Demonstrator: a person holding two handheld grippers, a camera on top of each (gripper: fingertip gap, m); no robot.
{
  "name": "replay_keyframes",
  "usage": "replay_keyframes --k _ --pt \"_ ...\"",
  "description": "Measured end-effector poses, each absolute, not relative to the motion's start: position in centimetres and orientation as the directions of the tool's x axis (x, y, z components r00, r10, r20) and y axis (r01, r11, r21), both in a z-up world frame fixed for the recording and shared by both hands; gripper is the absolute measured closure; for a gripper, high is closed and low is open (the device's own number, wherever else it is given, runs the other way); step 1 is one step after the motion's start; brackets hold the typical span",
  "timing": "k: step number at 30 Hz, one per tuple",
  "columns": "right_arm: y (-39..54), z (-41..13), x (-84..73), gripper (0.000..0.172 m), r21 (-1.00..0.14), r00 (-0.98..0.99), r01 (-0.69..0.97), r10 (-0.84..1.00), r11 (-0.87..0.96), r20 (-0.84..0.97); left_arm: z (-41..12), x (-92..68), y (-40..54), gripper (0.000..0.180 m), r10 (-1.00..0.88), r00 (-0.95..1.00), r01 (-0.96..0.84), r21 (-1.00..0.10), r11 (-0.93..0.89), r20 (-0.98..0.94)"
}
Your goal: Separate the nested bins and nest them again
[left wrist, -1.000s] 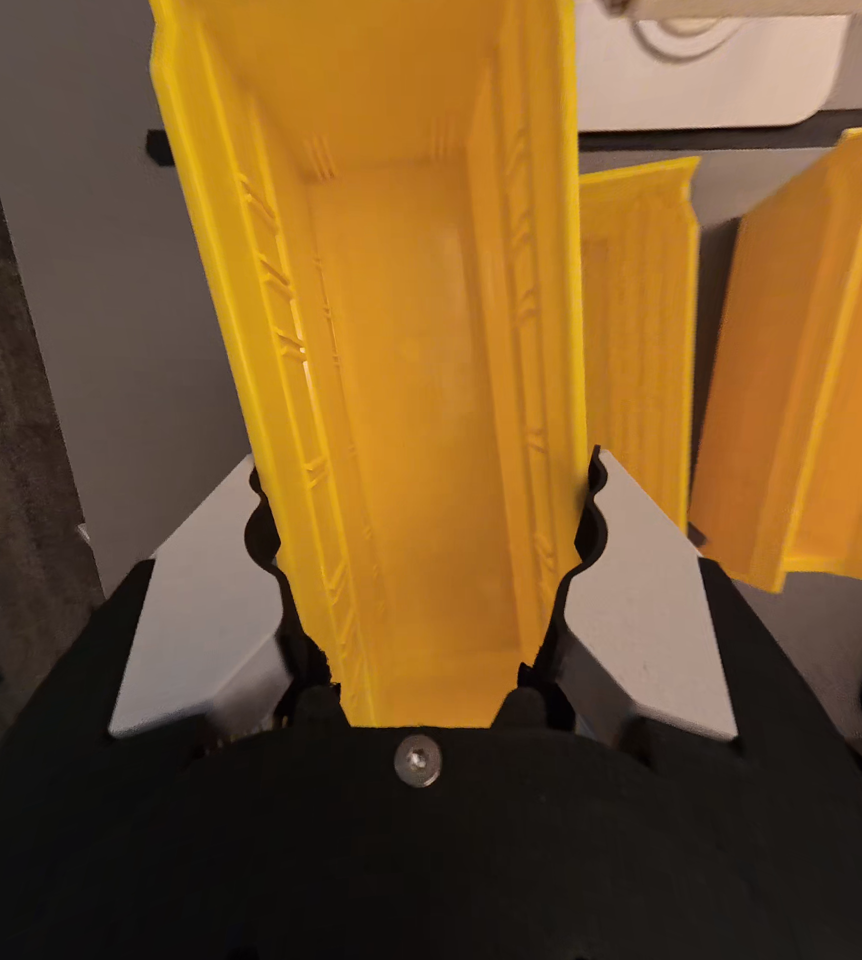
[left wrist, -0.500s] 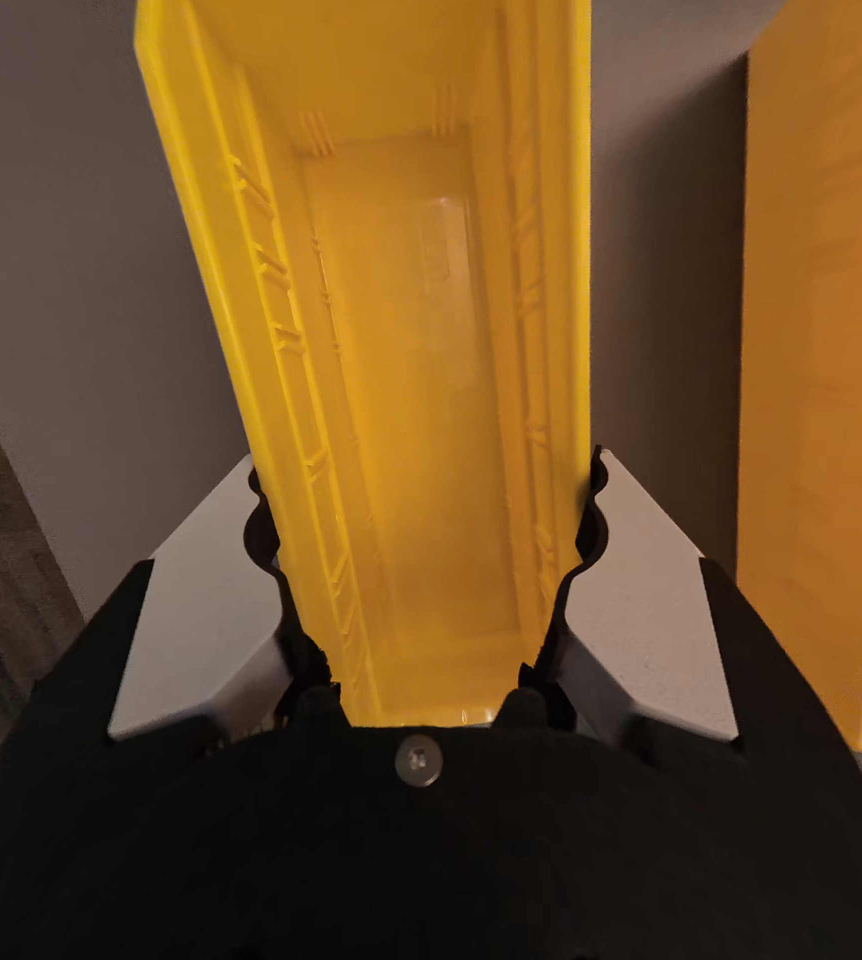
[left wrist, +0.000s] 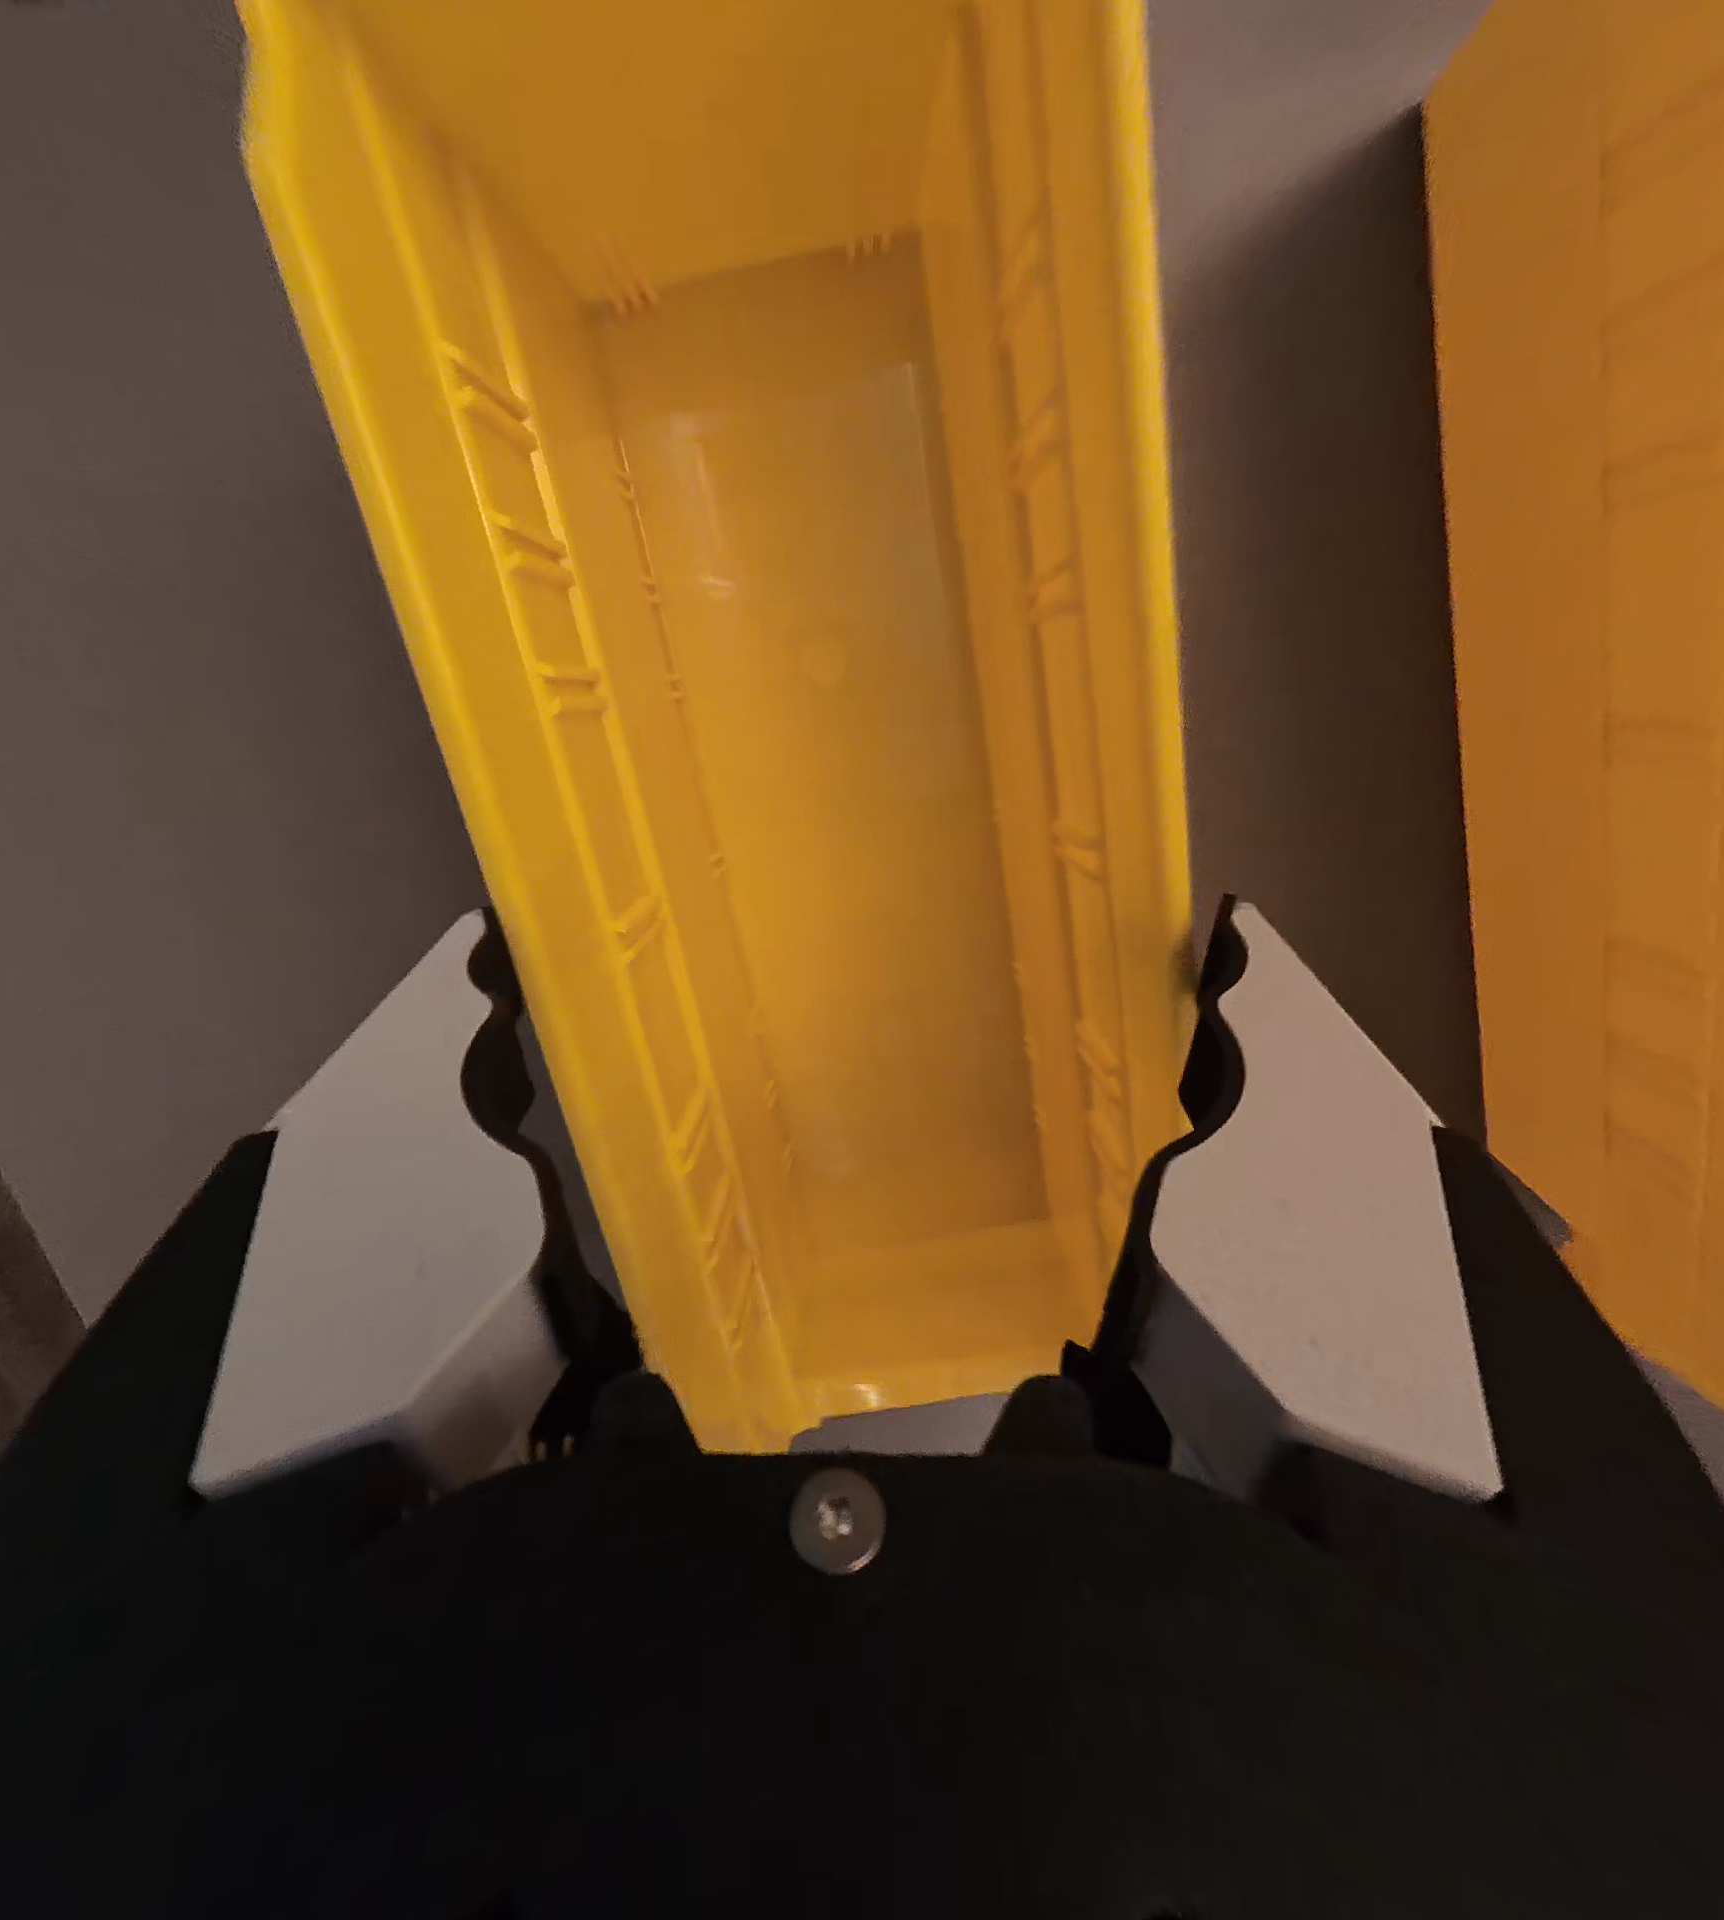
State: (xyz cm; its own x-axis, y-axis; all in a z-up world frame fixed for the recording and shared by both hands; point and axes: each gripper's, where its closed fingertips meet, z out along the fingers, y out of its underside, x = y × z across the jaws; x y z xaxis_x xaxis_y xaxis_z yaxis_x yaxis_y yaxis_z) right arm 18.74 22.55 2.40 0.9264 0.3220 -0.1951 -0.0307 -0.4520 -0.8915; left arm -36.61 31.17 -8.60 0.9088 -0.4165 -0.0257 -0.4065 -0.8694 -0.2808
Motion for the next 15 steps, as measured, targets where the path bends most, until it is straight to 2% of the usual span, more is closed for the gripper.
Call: replay_keyframes --k 2,5,6,9,11,15 --pt "22.7 2.1 18.6 0.065 -0.889 0.93 -0.015 0.319 -0.459 -0.181 -7.1 -36.1 31.9 0.059 -0.44 0.898 -0.415 -0.363 -0.834 -0.014" --pt "22.9 1.6 18.4 0.065 -0.881 0.937 0.012 0.313 -0.474 -0.156 -5.9 -34.9 31.7 0.047 -0.458 0.884 -0.388 -0.4 -0.831 0.095" --pt "23.0 1.4 18.4 0.065 -0.878 0.94 0.021 0.308 -0.479 -0.146 -5.3 -34.7 31.7 0.048 -0.478 0.873 -0.4 -0.42 -0.815 0.095" --pt "23.2 0.9 18.6 0.064 -0.872 0.95 0.039 0.29 -0.488 -0.12 -0.5 -31.3 32.7 0.07 -0.579 0.802 -0.371 -0.637 -0.676 0.148" --pt "23.3 0.7 18.5 0.064 -0.867 0.954 0.058 0.284 -0.495 -0.098 4.2 -28.6 33.0 0.073 -0.652 0.741 -0.3 -0.789 -0.536 0.162" --pt "23.7 0.1 18.7 0.064 -0.855 0.962 0.099 0.269 -0.509 -0.049 13.3 -23.6 31.2 0.091 -0.793 0.603 -0.113 -0.975 -0.192 0.086"
